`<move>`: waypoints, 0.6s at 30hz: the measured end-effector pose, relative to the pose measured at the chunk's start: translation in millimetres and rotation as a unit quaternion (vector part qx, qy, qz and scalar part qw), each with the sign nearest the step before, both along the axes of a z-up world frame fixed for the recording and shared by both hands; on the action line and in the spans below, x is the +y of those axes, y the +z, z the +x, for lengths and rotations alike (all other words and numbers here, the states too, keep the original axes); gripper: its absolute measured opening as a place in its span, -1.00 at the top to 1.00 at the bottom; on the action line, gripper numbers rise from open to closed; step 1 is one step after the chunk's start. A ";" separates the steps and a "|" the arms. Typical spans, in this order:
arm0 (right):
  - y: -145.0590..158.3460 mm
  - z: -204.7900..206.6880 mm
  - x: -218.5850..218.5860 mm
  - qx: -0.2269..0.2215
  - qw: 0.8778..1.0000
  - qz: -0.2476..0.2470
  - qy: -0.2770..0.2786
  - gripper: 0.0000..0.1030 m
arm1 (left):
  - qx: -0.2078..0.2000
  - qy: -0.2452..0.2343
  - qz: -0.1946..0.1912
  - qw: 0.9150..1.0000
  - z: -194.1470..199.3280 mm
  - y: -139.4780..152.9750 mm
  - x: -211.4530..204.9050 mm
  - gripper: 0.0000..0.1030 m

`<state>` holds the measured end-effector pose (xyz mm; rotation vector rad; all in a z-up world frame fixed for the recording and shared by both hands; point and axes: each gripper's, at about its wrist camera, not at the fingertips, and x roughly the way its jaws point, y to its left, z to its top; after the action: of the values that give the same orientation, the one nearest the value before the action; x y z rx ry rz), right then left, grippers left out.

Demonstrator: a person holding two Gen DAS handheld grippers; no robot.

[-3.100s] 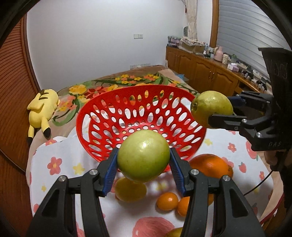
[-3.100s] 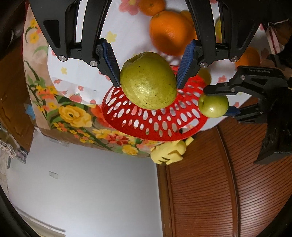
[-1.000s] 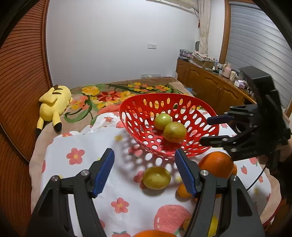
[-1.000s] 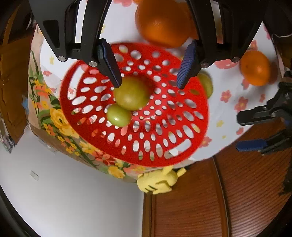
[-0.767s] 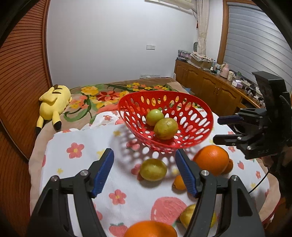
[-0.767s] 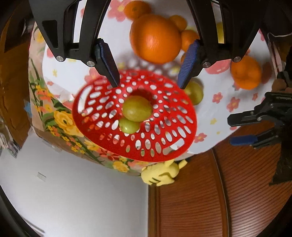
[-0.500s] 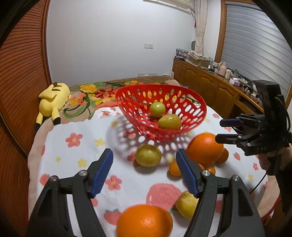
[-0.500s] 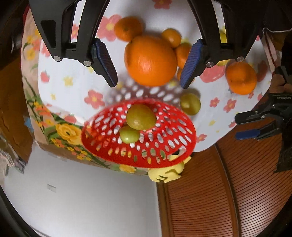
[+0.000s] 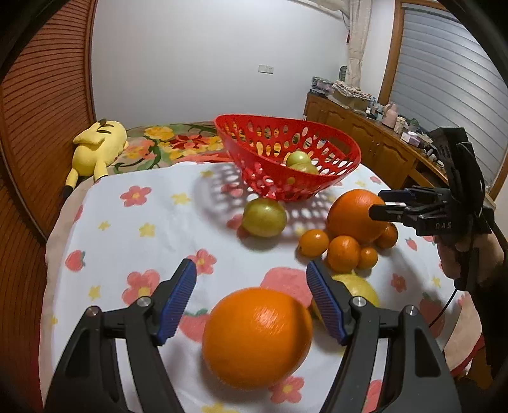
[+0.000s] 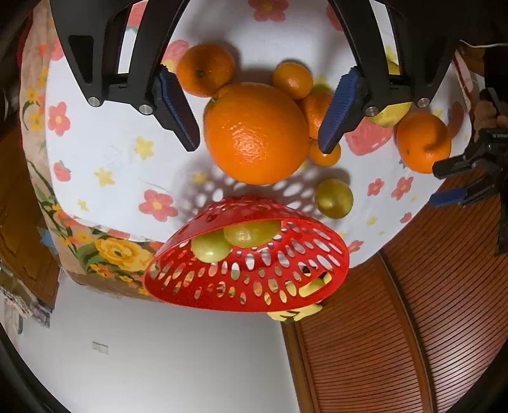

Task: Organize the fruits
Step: 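Grasp the large orange with the left tool while the right tool grasps a smaller orange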

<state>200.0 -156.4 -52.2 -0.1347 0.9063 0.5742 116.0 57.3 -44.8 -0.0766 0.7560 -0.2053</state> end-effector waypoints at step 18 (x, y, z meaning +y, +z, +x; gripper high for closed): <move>-27.4 19.2 10.9 0.012 0.998 -0.053 -0.008 -0.73 | 0.010 0.005 -0.014 1.000 -15.7 -11.7 7.9 -0.42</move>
<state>219.1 -145.5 -79.6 -0.2178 0.9600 0.5144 100.4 65.2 -56.5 -0.1084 0.7718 -0.2057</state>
